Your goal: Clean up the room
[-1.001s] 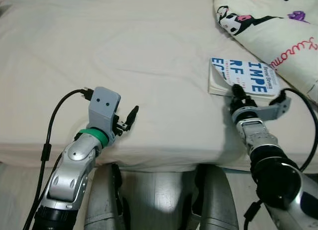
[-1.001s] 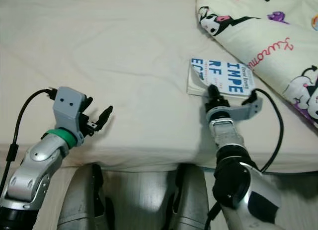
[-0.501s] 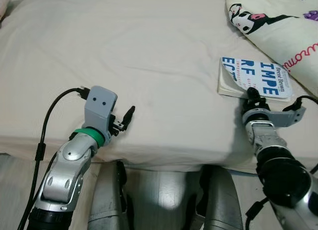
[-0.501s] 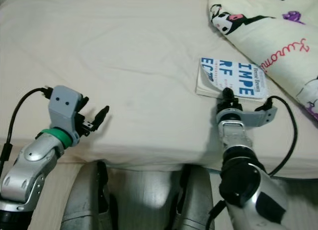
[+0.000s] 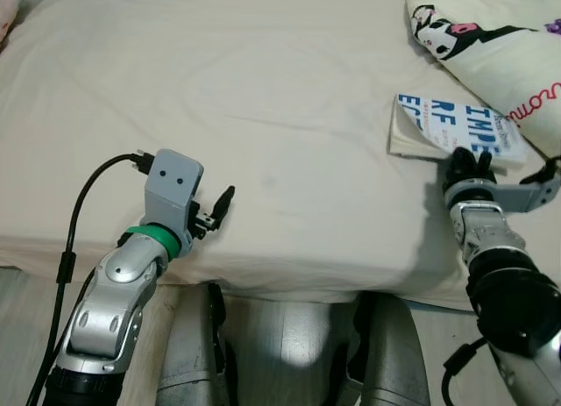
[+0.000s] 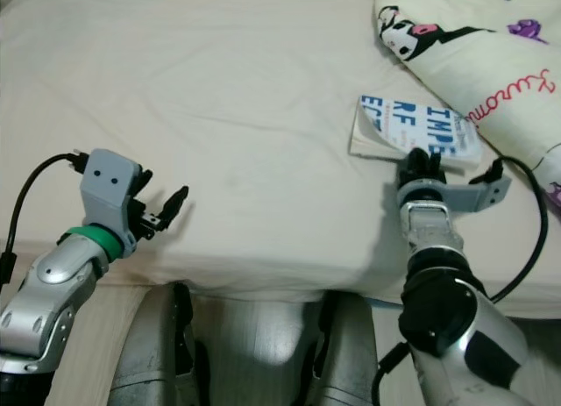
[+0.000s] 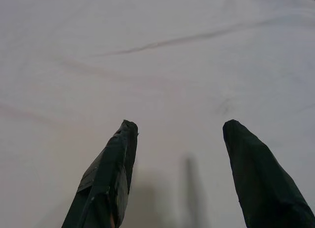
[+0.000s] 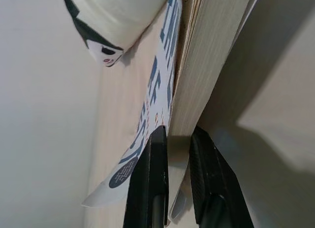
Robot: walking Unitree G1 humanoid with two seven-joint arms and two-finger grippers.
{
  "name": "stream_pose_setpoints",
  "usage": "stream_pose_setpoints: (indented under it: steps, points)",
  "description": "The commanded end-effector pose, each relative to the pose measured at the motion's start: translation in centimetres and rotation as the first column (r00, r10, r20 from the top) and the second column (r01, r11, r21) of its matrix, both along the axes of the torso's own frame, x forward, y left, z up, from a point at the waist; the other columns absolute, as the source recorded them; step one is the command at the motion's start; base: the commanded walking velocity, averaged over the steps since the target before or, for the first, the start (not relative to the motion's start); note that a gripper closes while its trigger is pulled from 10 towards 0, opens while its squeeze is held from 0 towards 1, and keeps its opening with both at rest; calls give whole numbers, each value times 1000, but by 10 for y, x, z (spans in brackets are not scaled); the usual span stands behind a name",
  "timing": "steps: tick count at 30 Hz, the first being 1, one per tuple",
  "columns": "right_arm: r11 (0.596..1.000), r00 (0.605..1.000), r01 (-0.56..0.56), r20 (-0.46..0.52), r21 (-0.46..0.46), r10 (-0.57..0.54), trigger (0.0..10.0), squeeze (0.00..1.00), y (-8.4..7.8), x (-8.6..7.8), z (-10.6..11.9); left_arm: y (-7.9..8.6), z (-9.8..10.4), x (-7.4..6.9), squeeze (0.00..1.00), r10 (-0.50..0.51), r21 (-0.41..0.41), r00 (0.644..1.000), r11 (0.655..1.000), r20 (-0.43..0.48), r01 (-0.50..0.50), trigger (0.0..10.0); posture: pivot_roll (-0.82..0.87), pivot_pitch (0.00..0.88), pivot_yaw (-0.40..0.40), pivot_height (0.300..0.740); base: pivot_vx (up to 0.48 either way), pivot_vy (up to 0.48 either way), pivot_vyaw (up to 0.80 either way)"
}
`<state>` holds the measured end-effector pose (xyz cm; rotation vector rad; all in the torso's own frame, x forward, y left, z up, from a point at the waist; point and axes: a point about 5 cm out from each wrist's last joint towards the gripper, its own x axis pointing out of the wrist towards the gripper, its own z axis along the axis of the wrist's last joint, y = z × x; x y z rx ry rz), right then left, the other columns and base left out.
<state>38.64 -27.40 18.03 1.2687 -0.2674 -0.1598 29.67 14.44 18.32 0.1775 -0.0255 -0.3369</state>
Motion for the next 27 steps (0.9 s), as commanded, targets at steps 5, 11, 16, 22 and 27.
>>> stream_pose_setpoints:
  steps: [5,11,16,22,27]
  points:
    - [997,997,-60,47,-57,62,0,0,8,3,6,2,-8,0,0,17,-2,999,1000,-30,-17,10000,235,275,141,549,0,0,0]
    - [882,914,-297,158,-367,373,0,0,54,11,21,-4,-2,7,0,32,-41,999,999,1,-32,10000,173,248,110,549,0,0,0]
    - [748,810,-390,187,-537,557,9490,0,89,-3,12,-14,21,18,0,35,-112,996,993,76,-27,10000,123,221,82,549,0,0,0]
    - [577,876,-245,77,-779,476,10000,0,104,-40,4,-16,42,24,0,46,-163,987,986,153,-20,10000,29,157,50,549,0,0,0]
    - [542,901,-196,68,-817,428,10000,0,110,-68,2,-22,39,31,0,55,-190,985,982,165,-23,10000,-23,114,30,549,0,0,0]
